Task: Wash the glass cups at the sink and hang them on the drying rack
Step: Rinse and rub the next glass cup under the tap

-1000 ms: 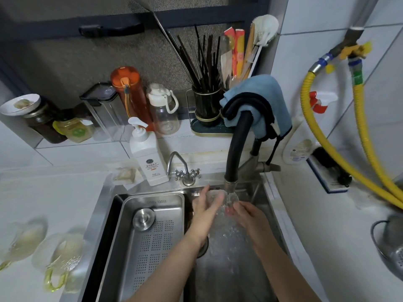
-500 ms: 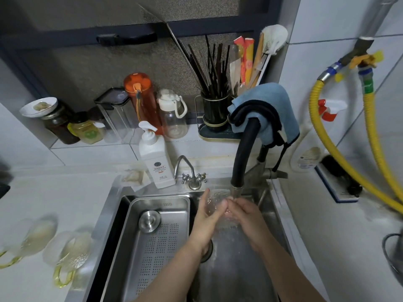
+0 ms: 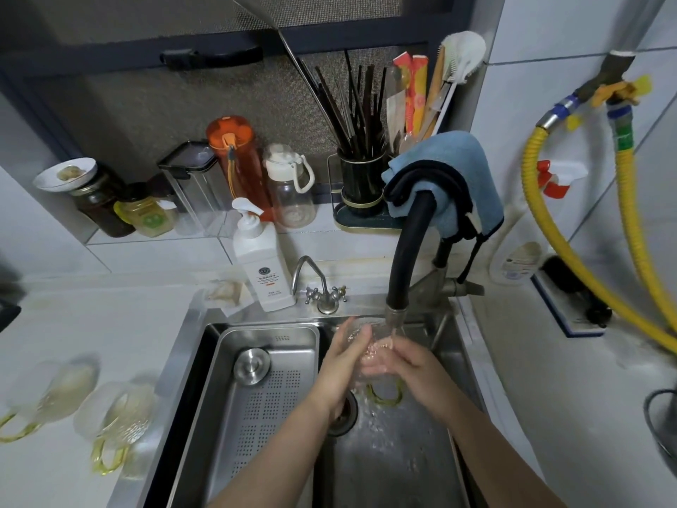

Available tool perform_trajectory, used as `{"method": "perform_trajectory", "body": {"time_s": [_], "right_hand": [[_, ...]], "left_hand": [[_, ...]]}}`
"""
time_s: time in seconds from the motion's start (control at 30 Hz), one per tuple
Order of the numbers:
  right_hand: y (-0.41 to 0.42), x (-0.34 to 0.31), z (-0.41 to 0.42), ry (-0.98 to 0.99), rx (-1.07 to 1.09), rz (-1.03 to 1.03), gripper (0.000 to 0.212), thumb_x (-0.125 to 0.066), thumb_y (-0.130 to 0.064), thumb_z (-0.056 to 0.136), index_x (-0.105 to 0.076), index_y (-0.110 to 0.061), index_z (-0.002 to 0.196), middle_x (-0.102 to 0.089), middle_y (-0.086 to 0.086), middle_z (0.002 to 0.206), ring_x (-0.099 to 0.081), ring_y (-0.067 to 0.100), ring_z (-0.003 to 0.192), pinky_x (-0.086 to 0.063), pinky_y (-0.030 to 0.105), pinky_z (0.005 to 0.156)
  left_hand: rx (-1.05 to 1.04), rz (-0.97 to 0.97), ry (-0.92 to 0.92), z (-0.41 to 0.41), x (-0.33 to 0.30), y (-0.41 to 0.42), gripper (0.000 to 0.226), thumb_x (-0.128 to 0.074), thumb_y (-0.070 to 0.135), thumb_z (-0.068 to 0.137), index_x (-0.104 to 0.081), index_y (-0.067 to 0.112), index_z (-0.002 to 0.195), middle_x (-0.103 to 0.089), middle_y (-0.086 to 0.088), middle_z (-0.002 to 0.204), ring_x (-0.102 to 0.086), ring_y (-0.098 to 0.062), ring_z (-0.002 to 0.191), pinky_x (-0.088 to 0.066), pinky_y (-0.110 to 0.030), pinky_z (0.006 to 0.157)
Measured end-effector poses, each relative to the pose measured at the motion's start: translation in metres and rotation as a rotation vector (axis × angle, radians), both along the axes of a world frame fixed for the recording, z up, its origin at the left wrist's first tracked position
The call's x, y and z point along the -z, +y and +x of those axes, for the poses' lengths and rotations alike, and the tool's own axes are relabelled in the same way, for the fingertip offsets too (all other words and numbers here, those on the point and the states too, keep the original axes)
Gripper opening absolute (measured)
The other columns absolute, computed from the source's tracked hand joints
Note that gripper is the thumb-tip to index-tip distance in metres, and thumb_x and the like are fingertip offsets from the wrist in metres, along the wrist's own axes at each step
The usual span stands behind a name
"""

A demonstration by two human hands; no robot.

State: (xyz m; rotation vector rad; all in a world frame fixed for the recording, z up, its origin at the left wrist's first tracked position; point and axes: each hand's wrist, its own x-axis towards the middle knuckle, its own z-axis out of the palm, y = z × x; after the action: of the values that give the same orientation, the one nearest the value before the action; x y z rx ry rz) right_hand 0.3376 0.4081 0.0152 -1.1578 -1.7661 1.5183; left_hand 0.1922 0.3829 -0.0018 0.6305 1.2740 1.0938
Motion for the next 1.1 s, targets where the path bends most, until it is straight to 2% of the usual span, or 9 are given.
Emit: {"method": "perform_trajectory", "body": {"time_s": [0.1, 0.27, 0.37, 0.43, 0.53, 0.63, 0.83, 1.0, 1.1], "right_hand": [[0.000, -0.003, -0.006, 0.128, 0.162, -0.066, 0.021, -0.052, -0.027, 0.097, -0.072, -0.028, 0.091, -0.075, 0.001, 0.095, -0.071, 0.018, 0.091, -0.053, 0.042, 0.091], [-0.005, -0.007, -0.009, -0.006, 0.058, -0.075, 0.024, -0.039, -0.037, 0.100, -0.062, -0.038, 0.095, -0.069, -0.010, 0.099, -0.064, 0.004, 0.096, -0.046, 0.024, 0.091], [-0.001, -0.003, -0.008, -0.228, 0.049, 0.023, 0.042, -0.026, -0.050, 0.099, -0.064, -0.035, 0.089, -0.070, -0.005, 0.091, -0.065, 0.006, 0.089, -0.048, 0.030, 0.087], [0.007, 0.000, -0.012, -0.249, 0.053, 0.009, 0.049, -0.021, -0.053, 0.099, -0.065, -0.032, 0.105, -0.068, -0.003, 0.105, -0.063, 0.010, 0.100, -0.047, 0.033, 0.089], [0.019, -0.004, -0.021, -0.154, -0.067, -0.053, 0.038, -0.029, -0.035, 0.104, -0.060, -0.020, 0.118, -0.061, 0.004, 0.122, -0.057, 0.017, 0.116, -0.044, 0.032, 0.096], [0.016, -0.012, -0.022, 0.016, -0.189, -0.134, 0.023, -0.041, -0.019, 0.102, -0.057, -0.025, 0.117, -0.064, -0.003, 0.117, -0.060, 0.003, 0.110, -0.046, 0.020, 0.094], [0.009, 0.000, -0.010, -0.356, -0.238, 0.049, 0.056, -0.025, -0.062, 0.095, -0.059, -0.029, 0.125, -0.065, -0.002, 0.123, -0.060, 0.010, 0.113, -0.046, 0.034, 0.101], [0.009, -0.016, -0.018, 0.059, -0.143, -0.170, 0.028, -0.044, -0.021, 0.100, -0.051, -0.036, 0.122, -0.057, -0.019, 0.121, -0.053, -0.002, 0.118, -0.041, 0.016, 0.096], [0.006, -0.015, -0.013, 0.129, -0.133, -0.114, 0.030, -0.047, -0.014, 0.099, -0.054, -0.034, 0.121, -0.063, -0.012, 0.122, -0.057, 0.000, 0.117, -0.044, 0.022, 0.102]], "left_hand": [[-0.054, 0.012, -0.026, 0.006, 0.002, -0.001, 0.047, -0.067, 0.045, 0.085, -0.044, 0.048, 0.126, -0.067, 0.007, 0.119, -0.067, -0.004, 0.101, -0.051, -0.029, 0.088], [-0.079, 0.011, -0.025, 0.004, 0.008, 0.008, 0.073, -0.077, 0.061, 0.067, -0.052, 0.038, 0.131, -0.062, -0.003, 0.132, -0.061, -0.022, 0.118, -0.044, -0.047, 0.106], [-0.083, 0.012, 0.005, 0.007, 0.005, 0.011, 0.056, -0.069, 0.054, 0.081, -0.056, 0.030, 0.130, -0.068, -0.004, 0.122, -0.068, -0.023, 0.108, -0.056, -0.039, 0.087], [-0.075, -0.006, 0.007, 0.013, 0.000, 0.009, 0.034, -0.062, 0.047, 0.088, -0.063, 0.029, 0.117, -0.072, -0.004, 0.110, -0.071, -0.022, 0.097, -0.057, -0.034, 0.068], [-0.065, -0.024, 0.042, 0.010, -0.002, 0.007, 0.031, -0.057, 0.046, 0.092, -0.066, 0.024, 0.111, -0.072, -0.002, 0.105, -0.072, -0.009, 0.086, -0.057, -0.027, 0.062], [-0.060, -0.019, 0.057, -0.001, -0.002, 0.009, 0.052, -0.063, 0.061, 0.081, -0.066, 0.020, 0.114, -0.070, -0.010, 0.112, -0.070, -0.020, 0.100, -0.059, -0.041, 0.081], [-0.074, -0.031, 0.030, -0.005, -0.003, 0.007, 0.053, -0.067, 0.056, 0.080, -0.062, 0.021, 0.120, -0.072, -0.010, 0.102, -0.071, -0.022, 0.082, -0.054, -0.033, 0.058], [-0.056, -0.040, 0.053, 0.003, -0.006, 0.011, 0.033, -0.064, 0.057, 0.082, -0.071, 0.029, 0.099, -0.071, -0.004, 0.106, -0.067, -0.021, 0.100, -0.056, -0.036, 0.065], [-0.044, -0.028, 0.050, -0.001, -0.010, 0.017, 0.057, -0.069, 0.064, 0.068, -0.070, 0.019, 0.103, -0.071, -0.012, 0.109, -0.068, -0.026, 0.100, -0.057, -0.036, 0.070]]}}
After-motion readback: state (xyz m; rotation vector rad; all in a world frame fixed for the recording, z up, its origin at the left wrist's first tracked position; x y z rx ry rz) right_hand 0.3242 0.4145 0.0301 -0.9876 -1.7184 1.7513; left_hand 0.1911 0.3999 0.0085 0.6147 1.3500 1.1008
